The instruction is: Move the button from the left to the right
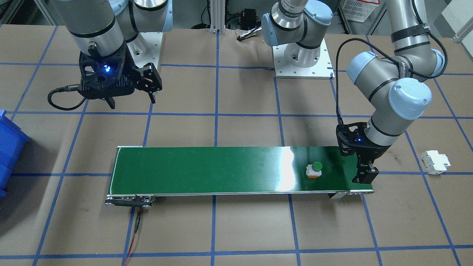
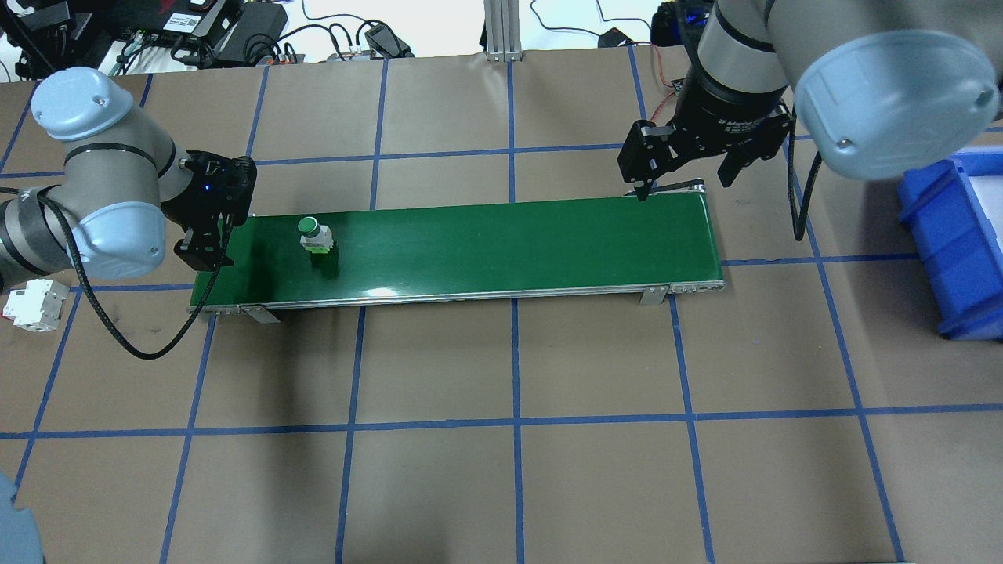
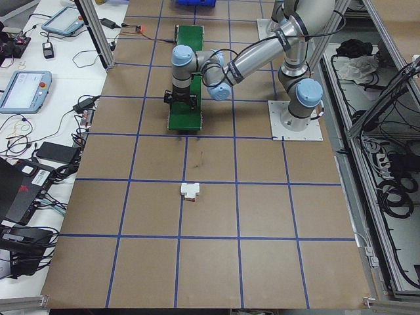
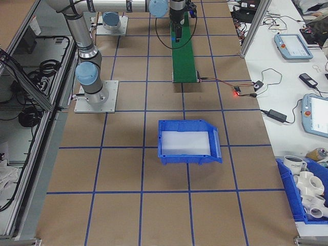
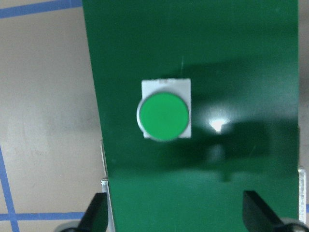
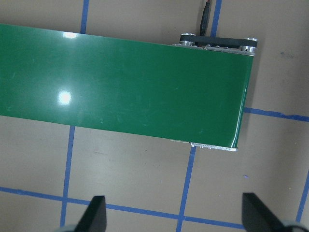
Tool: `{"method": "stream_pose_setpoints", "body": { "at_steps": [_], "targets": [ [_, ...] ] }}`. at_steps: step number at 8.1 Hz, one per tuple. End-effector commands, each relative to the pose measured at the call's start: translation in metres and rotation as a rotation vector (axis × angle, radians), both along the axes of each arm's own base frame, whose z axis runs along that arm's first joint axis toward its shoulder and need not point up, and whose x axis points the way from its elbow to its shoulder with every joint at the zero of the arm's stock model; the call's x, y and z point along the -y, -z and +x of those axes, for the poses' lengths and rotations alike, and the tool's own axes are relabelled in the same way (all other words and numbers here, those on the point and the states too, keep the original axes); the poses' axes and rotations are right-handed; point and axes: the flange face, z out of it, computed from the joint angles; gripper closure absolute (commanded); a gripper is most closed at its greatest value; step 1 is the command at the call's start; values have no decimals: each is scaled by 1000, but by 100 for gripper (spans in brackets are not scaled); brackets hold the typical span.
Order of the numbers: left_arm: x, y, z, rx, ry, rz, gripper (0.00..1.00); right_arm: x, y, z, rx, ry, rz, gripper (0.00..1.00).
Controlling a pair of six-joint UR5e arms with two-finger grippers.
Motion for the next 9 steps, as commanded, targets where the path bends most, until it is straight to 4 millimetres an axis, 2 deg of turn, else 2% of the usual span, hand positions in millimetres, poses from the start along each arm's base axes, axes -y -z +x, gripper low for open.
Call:
{"method": "stream_pose_setpoints", "body": {
  "at_steps": [1, 3, 5, 6, 7, 8, 9],
  "targets": [
    [1, -7, -1, -12, -1, -19, 0, 8, 2, -1, -16, -15, -33, 0],
    [1, -16, -5, -102, -157, -49, 0, 16, 17, -8, -98, -71, -18, 0],
    [-8, -30, -15, -190, -415, -34, 0, 23, 26, -4, -62, -74, -15, 0],
    [-10, -34, -21, -205, -527, -31, 0, 36, 30, 2, -13, -70, -57, 0],
    [-10, -36, -28, -211, -569, -30, 0, 54, 38, 4, -1, -70, -126, 0],
    [-13, -43, -50, -220, -619, -36, 0, 70, 57, 9, 33, -58, -134, 0],
    [-17, -52, -78, -236, -753, -39, 0, 75, 68, 14, 83, 15, -107, 0]
  ]
}}
